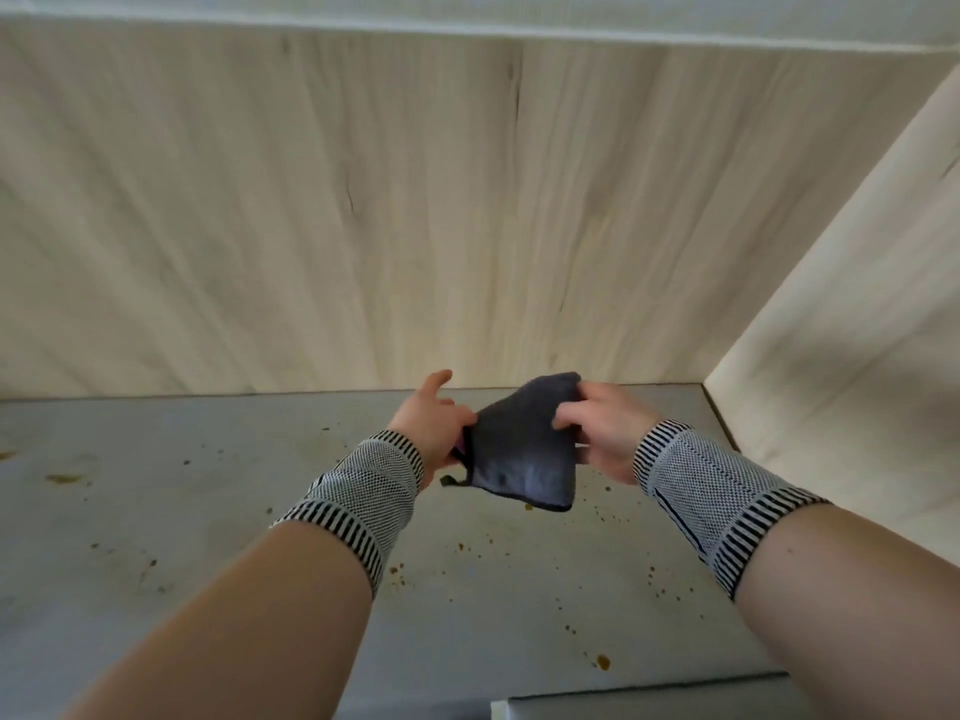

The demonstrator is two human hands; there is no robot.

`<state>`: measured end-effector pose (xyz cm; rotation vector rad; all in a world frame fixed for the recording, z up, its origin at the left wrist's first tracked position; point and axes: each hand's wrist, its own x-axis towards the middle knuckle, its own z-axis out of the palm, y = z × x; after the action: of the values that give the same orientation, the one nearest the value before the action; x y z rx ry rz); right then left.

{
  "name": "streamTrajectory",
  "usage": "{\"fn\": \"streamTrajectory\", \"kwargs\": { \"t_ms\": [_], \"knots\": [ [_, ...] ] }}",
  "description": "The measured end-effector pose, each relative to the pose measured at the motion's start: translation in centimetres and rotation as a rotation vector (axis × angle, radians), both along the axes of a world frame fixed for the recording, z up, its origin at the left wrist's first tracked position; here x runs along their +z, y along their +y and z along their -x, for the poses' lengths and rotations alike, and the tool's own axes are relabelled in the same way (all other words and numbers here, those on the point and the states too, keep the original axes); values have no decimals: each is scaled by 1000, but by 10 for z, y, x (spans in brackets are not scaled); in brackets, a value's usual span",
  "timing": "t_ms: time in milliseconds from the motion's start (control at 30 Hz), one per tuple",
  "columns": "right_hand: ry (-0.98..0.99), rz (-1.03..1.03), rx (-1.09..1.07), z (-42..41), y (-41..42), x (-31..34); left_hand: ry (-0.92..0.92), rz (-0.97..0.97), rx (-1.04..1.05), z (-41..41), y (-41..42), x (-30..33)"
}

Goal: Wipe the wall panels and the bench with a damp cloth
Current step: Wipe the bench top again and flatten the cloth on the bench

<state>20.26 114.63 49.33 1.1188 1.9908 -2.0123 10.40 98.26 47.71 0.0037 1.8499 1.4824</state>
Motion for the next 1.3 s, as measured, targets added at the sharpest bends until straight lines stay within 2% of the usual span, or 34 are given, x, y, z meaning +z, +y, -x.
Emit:
{"fn": "streamTrajectory", "kwargs": {
  "t_ms": [100,167,233,300,367,467,500,567,667,800,833,900,967,1000,1100,1233,1300],
  "knots": [
    [-7,-164,-112,-8,15,-40,141,47,-89,-21,9,-35],
    [-7,-224,-91,-18,26,-65,235,212,-247,-46,19,-55],
    [-42,-288,98,-33,32,-78,343,382,-380,-69,32,-66],
    [-106,-491,384,-56,41,-86,378,472,-433,-91,47,-72],
    [-76,-680,433,-76,56,-96,298,460,-413,-111,63,-78],
    [-18,-624,292,-106,91,-110,22,292,-306,-147,96,-87],
    [-30,-607,268,-113,102,-114,-20,260,-297,-158,107,-91],
    [-127,-647,284,-134,130,-128,64,333,-402,-180,134,-100],
    [-364,-795,380,-167,162,-153,364,600,-645,-200,160,-124],
    [-578,-1128,269,-204,178,-184,441,893,-846,-206,165,-166],
    [-609,-1136,248,-207,176,-191,445,930,-874,-207,163,-176],
    [-650,-989,223,-207,164,-206,453,968,-899,-209,158,-192],
    [-654,-789,169,-201,146,-221,463,990,-934,-210,154,-206],
    [-648,-768,171,-198,135,-228,473,999,-947,-210,153,-211],
    [-530,-956,345,-195,101,-240,482,1027,-955,-210,155,-221],
    [-234,-1108,769,-200,109,-248,492,1114,-990,-211,162,-232],
    [-250,-1122,754,-210,134,-253,476,1124,-987,-211,163,-234]
  ]
}}
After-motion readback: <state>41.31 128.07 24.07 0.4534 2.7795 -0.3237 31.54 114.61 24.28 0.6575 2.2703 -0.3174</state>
